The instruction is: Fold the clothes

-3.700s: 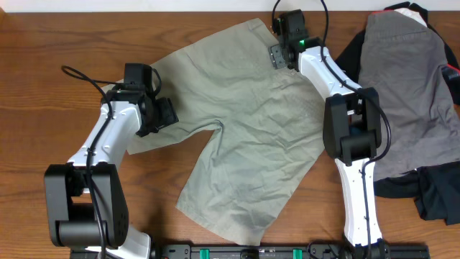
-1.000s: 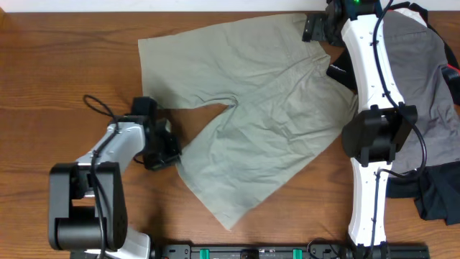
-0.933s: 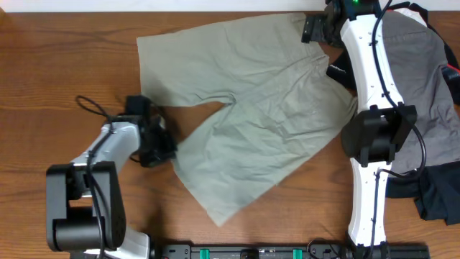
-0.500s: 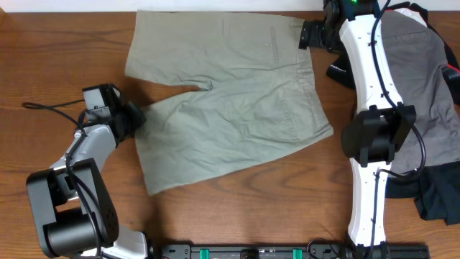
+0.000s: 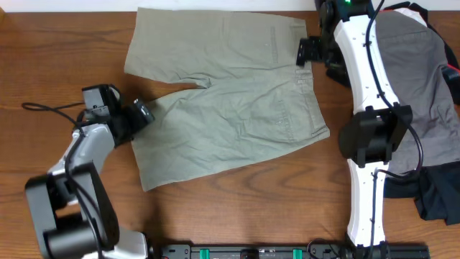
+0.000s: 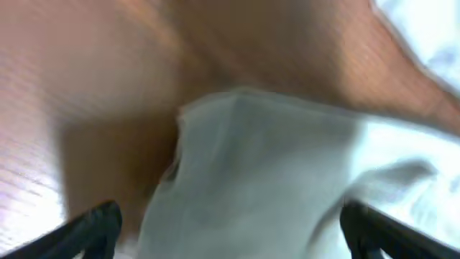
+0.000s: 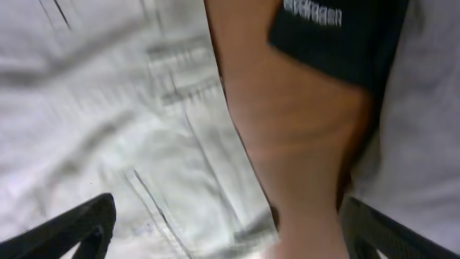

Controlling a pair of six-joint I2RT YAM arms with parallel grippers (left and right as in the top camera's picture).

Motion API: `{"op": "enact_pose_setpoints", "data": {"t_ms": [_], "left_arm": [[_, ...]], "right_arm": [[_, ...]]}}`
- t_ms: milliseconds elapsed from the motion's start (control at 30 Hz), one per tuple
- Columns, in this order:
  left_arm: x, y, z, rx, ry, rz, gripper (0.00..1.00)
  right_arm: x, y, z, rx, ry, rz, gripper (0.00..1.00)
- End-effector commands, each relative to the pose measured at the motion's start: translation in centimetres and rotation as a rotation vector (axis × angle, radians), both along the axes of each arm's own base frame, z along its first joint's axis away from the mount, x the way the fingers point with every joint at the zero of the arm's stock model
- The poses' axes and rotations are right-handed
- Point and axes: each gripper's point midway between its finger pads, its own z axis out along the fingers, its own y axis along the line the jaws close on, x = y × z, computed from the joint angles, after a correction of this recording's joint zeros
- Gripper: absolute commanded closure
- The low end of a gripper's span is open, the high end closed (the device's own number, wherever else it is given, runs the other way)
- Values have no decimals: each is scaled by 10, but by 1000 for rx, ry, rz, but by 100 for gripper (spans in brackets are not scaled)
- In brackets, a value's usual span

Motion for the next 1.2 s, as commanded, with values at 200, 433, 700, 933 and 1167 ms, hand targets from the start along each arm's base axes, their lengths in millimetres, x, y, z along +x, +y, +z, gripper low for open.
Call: {"op": "enact_pose_setpoints", "data": {"t_ms": [200,433,700,933,1167], "left_arm": [[-52,-16,112,62,-102,-72,2],[-99,-39,132,51,-71,-114,2],[-119,-61,121,25,23,-194,2],[-132,-66,86,1,161,-212,2],[-141,-66,53,-31,341,-208,2]], "right_arm": [[-29,45,79,7,-138,100,7],[-58,53,128,74,-203,176,5],[-86,30,119,60,-120,96,12],[-117,-2,86,-75,-86,-21,7],[-137,25,6,109,-43,64,8]]}}
